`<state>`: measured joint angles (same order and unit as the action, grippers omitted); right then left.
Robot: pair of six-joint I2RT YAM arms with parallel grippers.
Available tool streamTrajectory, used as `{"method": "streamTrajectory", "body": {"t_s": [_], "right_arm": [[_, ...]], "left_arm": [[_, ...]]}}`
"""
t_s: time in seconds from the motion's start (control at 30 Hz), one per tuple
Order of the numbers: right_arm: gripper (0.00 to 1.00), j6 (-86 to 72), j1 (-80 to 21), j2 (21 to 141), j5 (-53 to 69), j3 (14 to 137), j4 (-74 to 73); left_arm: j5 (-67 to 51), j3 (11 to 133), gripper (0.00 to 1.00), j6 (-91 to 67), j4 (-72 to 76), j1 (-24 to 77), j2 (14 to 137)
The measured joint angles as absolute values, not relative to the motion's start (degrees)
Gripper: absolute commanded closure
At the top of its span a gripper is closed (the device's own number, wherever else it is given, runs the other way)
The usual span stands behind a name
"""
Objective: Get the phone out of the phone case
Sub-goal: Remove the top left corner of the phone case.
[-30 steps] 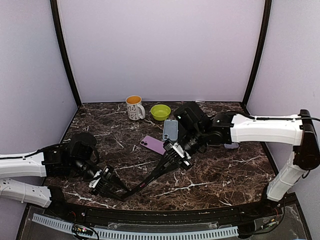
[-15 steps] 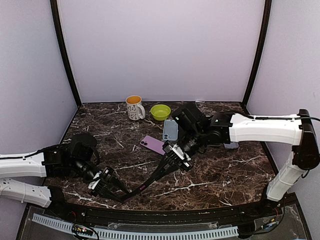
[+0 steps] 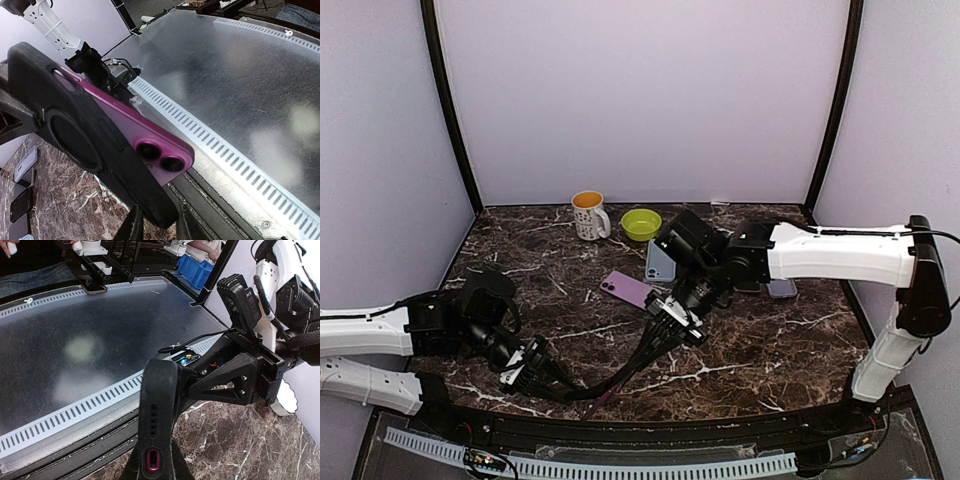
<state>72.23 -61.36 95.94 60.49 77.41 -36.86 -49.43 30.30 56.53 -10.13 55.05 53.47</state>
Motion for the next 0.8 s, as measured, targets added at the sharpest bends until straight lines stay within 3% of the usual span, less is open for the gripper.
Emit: {"method": "streamTrajectory", "body": {"t_s": [0.17, 0.33, 0.8], "right_arm": [[1.00, 71.7, -61.6, 94.5, 58.7, 74.5, -33.3], [1.00, 65.3, -62.0, 88.6, 54.1, 65.4, -20.4], [1.00, 57.5, -61.7, 74.2, 39.3, 51.7, -3.5]], "left_arm": [[-46.2, 29.6, 0.69, 56.6, -10.1, 55.0, 52.5], [-41.7, 29.3, 0.55, 56.5, -8.6, 55.0, 51.4], [-29.5, 28.7, 0.54, 56.4, -0.4, 54.5, 47.0]]}}
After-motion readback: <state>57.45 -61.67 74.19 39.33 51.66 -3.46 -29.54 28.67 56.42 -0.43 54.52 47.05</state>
